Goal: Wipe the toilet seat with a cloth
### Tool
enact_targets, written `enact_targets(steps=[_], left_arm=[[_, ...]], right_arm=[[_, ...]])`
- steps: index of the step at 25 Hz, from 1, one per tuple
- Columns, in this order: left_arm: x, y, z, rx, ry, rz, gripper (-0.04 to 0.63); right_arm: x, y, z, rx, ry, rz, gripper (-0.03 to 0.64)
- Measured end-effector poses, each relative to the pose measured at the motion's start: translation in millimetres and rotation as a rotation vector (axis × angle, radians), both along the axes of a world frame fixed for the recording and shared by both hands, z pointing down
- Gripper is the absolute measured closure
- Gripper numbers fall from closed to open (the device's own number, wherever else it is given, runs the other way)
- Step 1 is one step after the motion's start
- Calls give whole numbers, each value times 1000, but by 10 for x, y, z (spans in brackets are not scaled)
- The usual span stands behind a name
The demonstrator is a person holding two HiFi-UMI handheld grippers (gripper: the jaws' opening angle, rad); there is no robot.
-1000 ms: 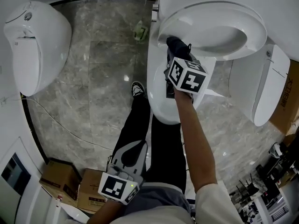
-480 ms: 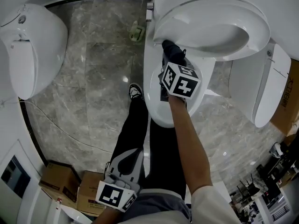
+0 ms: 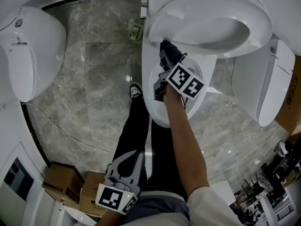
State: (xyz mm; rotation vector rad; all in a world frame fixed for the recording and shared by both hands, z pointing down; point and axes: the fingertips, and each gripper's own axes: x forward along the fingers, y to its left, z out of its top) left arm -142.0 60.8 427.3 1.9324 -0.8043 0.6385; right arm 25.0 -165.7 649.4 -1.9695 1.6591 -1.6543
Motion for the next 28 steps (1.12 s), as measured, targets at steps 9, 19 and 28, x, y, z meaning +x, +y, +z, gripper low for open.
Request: enact_targets(steps=[9, 19, 28], left_arm=[[59, 20, 38, 1, -24, 9, 586], [187, 84, 57, 1, -43, 29, 586], [363, 144, 75, -6, -51, 63, 586]], right_arm=[[14, -1, 301, -23, -171, 69, 514], [160, 144, 475, -65, -338, 111, 514], [488, 362, 611, -144, -304, 24, 514]])
